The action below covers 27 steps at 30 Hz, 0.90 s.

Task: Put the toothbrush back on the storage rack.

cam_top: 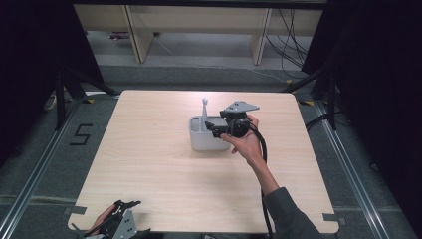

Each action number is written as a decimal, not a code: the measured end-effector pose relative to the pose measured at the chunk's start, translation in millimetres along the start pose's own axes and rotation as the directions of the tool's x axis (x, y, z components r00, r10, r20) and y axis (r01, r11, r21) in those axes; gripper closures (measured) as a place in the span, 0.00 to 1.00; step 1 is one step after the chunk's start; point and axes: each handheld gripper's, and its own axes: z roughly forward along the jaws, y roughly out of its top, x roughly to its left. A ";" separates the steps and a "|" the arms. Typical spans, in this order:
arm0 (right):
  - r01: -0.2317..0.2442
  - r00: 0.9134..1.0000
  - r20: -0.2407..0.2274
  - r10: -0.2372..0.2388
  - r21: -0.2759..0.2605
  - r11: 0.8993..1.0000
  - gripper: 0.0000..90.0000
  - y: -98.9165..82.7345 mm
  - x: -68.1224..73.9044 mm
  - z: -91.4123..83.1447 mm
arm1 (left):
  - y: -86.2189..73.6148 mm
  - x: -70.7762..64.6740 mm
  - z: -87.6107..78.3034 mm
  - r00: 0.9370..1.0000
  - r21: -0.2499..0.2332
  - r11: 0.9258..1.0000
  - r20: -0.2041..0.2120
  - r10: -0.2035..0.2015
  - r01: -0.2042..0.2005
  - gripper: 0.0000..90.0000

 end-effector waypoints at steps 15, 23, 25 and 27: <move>-0.003 1.000 -0.001 0.003 0.000 1.000 0.30 -5.6 6.8 -21.2 | 0.5 -0.1 -0.3 1.000 -0.015 1.000 0.002 0.004 -0.004 0.17; -0.014 1.000 -0.005 0.014 0.001 1.000 0.28 -7.7 10.2 -30.5 | 1.3 0.2 -2.7 1.000 -0.010 1.000 0.009 0.004 -0.004 0.17; -0.002 1.000 0.005 0.002 0.002 1.000 0.27 -8.8 9.7 -32.6 | 1.4 0.1 -2.7 1.000 -0.011 1.000 0.009 0.004 -0.004 0.17; -0.019 1.000 0.009 0.019 0.009 1.000 0.26 -11.4 10.9 -34.6 | 1.4 0.3 -2.5 1.000 -0.006 1.000 0.006 0.010 -0.010 0.17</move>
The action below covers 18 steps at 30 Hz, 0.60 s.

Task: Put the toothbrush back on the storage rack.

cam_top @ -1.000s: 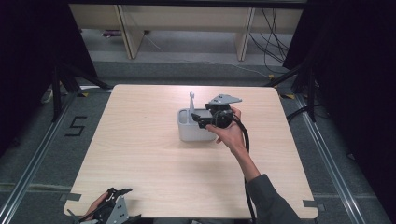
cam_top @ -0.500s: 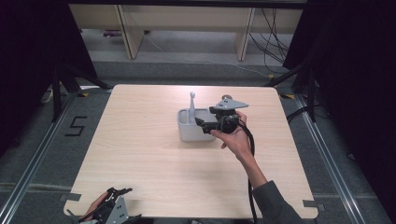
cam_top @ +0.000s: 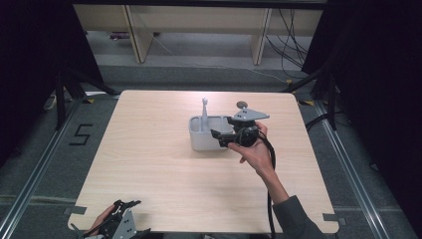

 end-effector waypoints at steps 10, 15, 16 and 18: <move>0.018 1.000 0.007 -0.018 0.034 0.999 0.24 -13.1 0.5 -5.9 | 0.1 -0.1 0.4 1.000 -0.005 1.000 -0.008 0.005 -0.005 0.17; -0.013 1.000 0.010 0.013 0.055 0.998 0.24 -19.3 2.9 -12.3 | 0.3 0.1 0.3 1.000 -0.006 1.000 -0.008 0.005 -0.005 0.17; 0.003 1.000 0.012 -0.004 0.049 0.999 0.24 -21.1 1.4 -13.4 | 0.3 0.1 0.2 1.000 -0.006 1.000 -0.008 0.005 -0.005 0.17; 0.003 1.000 0.009 -0.003 0.055 0.998 0.24 -22.8 1.7 -15.5 | 0.2 0.1 0.2 1.000 -0.005 1.000 -0.008 0.005 -0.005 0.17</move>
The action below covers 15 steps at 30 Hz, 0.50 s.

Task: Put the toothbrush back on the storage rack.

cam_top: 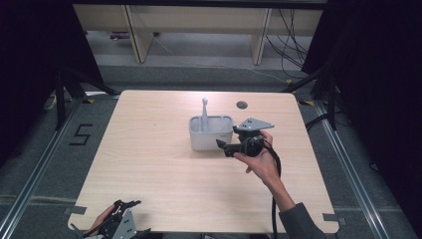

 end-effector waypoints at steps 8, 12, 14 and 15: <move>-0.005 1.000 -0.011 0.005 0.005 1.000 0.24 -6.1 4.5 -5.1 | -0.1 0.3 0.1 1.000 -0.003 1.000 0.007 -0.007 0.007 0.17; -0.002 1.000 -0.010 0.002 0.014 1.000 0.24 -12.4 8.2 -7.7 | -0.1 -0.1 0.2 1.000 0.001 1.000 -0.002 -0.001 0.001 0.17; 0.024 1.000 -0.005 -0.024 0.017 1.000 0.24 -13.4 6.7 -8.5 | -0.1 0.1 0.2 1.000 -0.001 1.000 -0.003 -0.002 0.002 0.17; 0.002 1.000 -0.012 -0.002 0.024 1.000 0.24 -17.3 9.4 -9.0 | 0.0 0.2 -0.2 1.000 -0.002 1.000 0.000 -0.002 0.002 0.17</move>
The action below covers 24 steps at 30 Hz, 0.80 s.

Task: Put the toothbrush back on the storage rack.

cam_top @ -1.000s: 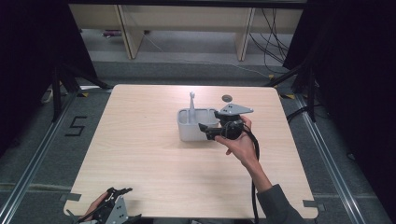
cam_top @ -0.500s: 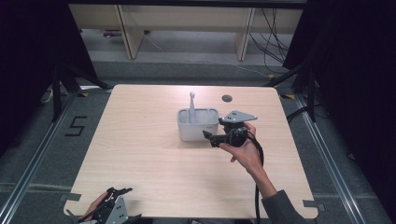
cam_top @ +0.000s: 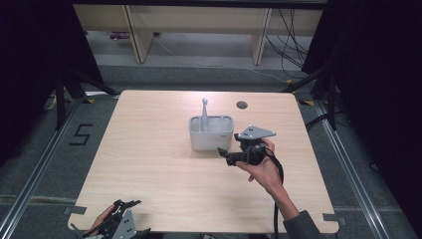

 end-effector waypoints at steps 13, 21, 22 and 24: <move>-0.002 1.000 -0.025 0.002 0.038 0.999 0.22 -24.7 10.8 -0.7 | -0.2 0.0 0.0 1.000 0.010 1.000 0.009 0.001 -0.001 0.17; -0.017 0.999 -0.033 0.019 0.054 0.998 0.22 -39.2 16.2 -3.7 | -0.1 -0.5 0.8 1.000 0.005 1.000 -0.001 0.001 -0.001 0.17; -0.015 0.999 -0.044 0.018 0.062 0.998 0.22 -42.5 17.6 -3.7 | -0.1 -0.6 0.8 1.000 0.005 1.000 0.001 0.002 -0.002 0.17; -0.021 0.998 -0.056 0.024 0.057 0.998 0.22 -44.6 18.6 -2.6 | -0.7 -0.5 1.6 1.000 -0.001 1.000 0.002 0.001 -0.001 0.17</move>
